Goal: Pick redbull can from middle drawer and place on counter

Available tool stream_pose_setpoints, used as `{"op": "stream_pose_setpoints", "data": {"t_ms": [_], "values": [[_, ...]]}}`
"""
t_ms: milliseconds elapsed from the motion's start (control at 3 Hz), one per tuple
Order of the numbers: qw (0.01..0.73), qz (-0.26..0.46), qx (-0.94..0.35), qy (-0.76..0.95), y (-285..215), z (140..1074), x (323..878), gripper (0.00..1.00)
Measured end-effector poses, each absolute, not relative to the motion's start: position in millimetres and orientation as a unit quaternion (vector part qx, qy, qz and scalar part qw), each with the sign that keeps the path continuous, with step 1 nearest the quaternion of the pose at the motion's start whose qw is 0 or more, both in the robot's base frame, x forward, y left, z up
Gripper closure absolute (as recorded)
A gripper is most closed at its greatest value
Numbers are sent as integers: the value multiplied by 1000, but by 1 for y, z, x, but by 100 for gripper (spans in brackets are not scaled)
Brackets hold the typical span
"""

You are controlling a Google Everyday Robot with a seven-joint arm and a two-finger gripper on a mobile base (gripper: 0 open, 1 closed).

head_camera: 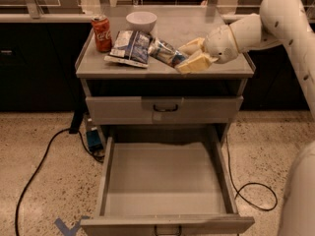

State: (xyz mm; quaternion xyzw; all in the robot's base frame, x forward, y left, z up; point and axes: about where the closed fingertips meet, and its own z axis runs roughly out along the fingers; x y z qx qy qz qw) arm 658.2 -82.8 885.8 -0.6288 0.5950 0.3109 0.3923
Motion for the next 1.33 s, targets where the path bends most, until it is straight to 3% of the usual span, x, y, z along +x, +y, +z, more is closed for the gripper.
{"op": "stream_pose_setpoints", "data": {"t_ms": [1333], "values": [[464,303,-556,620,-140,866,754,100]]}}
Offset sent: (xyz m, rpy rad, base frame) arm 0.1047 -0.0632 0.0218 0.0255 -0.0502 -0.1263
